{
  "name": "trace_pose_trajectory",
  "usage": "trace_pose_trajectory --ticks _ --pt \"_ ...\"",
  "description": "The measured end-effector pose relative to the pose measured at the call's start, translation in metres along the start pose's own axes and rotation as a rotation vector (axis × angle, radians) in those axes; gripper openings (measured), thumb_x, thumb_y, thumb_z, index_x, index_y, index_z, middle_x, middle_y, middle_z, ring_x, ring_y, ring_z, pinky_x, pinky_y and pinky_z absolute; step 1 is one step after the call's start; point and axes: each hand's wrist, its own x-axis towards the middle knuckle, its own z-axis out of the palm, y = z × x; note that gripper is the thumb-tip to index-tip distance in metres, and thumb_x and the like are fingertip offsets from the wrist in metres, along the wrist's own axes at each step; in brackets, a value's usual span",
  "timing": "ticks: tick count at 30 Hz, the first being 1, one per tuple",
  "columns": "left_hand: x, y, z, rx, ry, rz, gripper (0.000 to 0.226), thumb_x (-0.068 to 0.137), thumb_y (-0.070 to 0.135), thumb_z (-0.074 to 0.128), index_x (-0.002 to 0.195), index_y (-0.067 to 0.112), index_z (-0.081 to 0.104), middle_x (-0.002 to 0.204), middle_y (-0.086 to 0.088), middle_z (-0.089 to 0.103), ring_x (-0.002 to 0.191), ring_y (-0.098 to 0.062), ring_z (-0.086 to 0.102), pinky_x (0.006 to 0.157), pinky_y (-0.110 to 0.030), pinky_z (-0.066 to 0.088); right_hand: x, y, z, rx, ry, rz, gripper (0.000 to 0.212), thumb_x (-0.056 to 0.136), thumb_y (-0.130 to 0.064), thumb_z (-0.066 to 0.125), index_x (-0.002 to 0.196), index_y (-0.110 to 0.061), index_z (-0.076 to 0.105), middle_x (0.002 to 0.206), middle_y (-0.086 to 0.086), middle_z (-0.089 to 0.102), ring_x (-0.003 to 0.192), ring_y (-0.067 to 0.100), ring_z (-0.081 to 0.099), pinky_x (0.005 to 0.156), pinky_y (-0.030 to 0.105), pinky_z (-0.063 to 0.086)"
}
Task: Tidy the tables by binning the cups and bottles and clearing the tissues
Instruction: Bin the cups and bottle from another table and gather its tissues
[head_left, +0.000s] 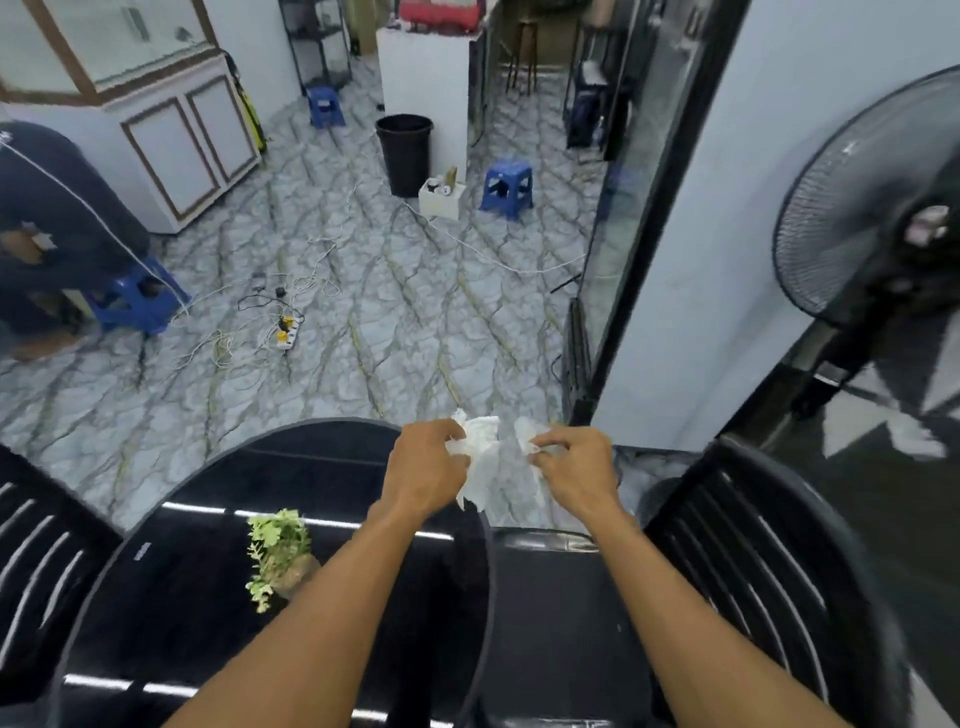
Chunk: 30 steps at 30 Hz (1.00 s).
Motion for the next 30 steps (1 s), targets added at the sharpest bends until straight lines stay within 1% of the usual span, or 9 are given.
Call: trace_pose_trajectory --ticks 2,5,7,11,16,19,23,27,30 --pt "-0.017 0.017 0.012 -0.022 -0.049 0.067 0.033 0.086 0.019 0.071 0.119 0.02 0.068 0.114 0.001 0.07 0.098 -0.014 0.064 0.084 -0.022 0.044 -0.026 0.008 -0.025 -0.001 0.079 0.033 0.012 0.077 -0.004 0.078 0.088 -0.009 0.08 0.096 0.003 0.073 0.088 0.008 0.064 0.067 -0.003 0.037" --pt "-0.047 0.04 0.037 -0.047 -0.13 0.199 0.035 0.085 0.019 0.069 0.121 0.02 0.067 0.114 0.003 0.069 0.089 -0.005 0.06 0.079 -0.014 0.046 -0.073 0.023 -0.062 -0.001 0.177 0.056 0.017 0.077 0.002 0.075 0.093 -0.003 0.079 0.092 0.002 0.072 0.075 0.001 0.061 0.063 -0.006 0.035" --pt "-0.07 0.06 0.057 -0.041 -0.21 0.281 0.036 0.085 0.017 0.068 0.122 0.018 0.067 0.113 0.002 0.069 0.084 -0.005 0.062 0.074 -0.009 0.045 -0.107 0.04 -0.089 -0.023 0.263 0.1 0.019 0.077 0.001 0.075 0.093 -0.006 0.08 0.089 0.0 0.072 0.082 0.006 0.063 0.067 -0.007 0.035" --pt "-0.12 0.109 0.107 -0.043 -0.341 0.455 0.036 0.082 0.014 0.07 0.117 0.013 0.071 0.117 0.0 0.07 0.107 -0.016 0.063 0.091 -0.019 0.042 -0.179 0.084 -0.147 -0.025 0.463 0.223 0.016 0.077 -0.006 0.077 0.091 -0.014 0.08 0.096 -0.004 0.075 0.096 0.007 0.064 0.092 0.014 0.045" --pt "-0.201 0.183 0.185 -0.043 -0.495 0.645 0.032 0.079 0.015 0.071 0.111 0.017 0.074 0.108 0.008 0.072 0.094 -0.006 0.061 0.083 -0.015 0.042 -0.272 0.145 -0.221 0.032 0.636 0.428 0.019 0.075 -0.006 0.077 0.093 -0.013 0.08 0.093 -0.002 0.075 0.086 0.01 0.067 0.077 0.012 0.046" --pt "-0.258 0.22 0.236 -0.014 -0.621 0.718 0.032 0.079 0.019 0.072 0.112 0.02 0.073 0.107 0.008 0.072 0.093 -0.01 0.065 0.083 -0.022 0.05 -0.333 0.19 -0.264 0.032 0.729 0.533 0.018 0.072 -0.01 0.079 0.089 -0.016 0.081 0.09 -0.006 0.076 0.087 0.008 0.069 0.085 0.024 0.054" --pt "-0.339 0.256 0.304 0.036 -0.755 0.774 0.033 0.079 0.021 0.07 0.112 0.021 0.071 0.105 0.002 0.073 0.09 -0.015 0.066 0.085 -0.032 0.055 -0.415 0.248 -0.315 -0.001 0.846 0.644 0.018 0.07 -0.015 0.083 0.088 -0.018 0.081 0.088 -0.011 0.076 0.087 0.005 0.069 0.083 0.02 0.053" --pt "-0.412 0.277 0.369 0.097 -0.85 0.836 0.033 0.08 0.019 0.072 0.113 0.02 0.071 0.112 0.0 0.072 0.1 -0.017 0.064 0.085 -0.019 0.045 -0.478 0.301 -0.351 -0.007 0.917 0.73 0.018 0.071 -0.016 0.084 0.088 -0.019 0.081 0.091 -0.01 0.076 0.088 0.004 0.068 0.086 0.02 0.052" --pt "-0.447 0.286 0.407 0.142 -0.913 0.836 0.033 0.081 0.018 0.071 0.114 0.021 0.071 0.109 0.002 0.072 0.092 -0.014 0.064 0.078 -0.016 0.044 -0.505 0.338 -0.364 0.037 0.928 0.814 0.016 0.074 -0.012 0.082 0.089 -0.017 0.08 0.091 -0.006 0.076 0.091 0.007 0.068 0.086 0.017 0.05"
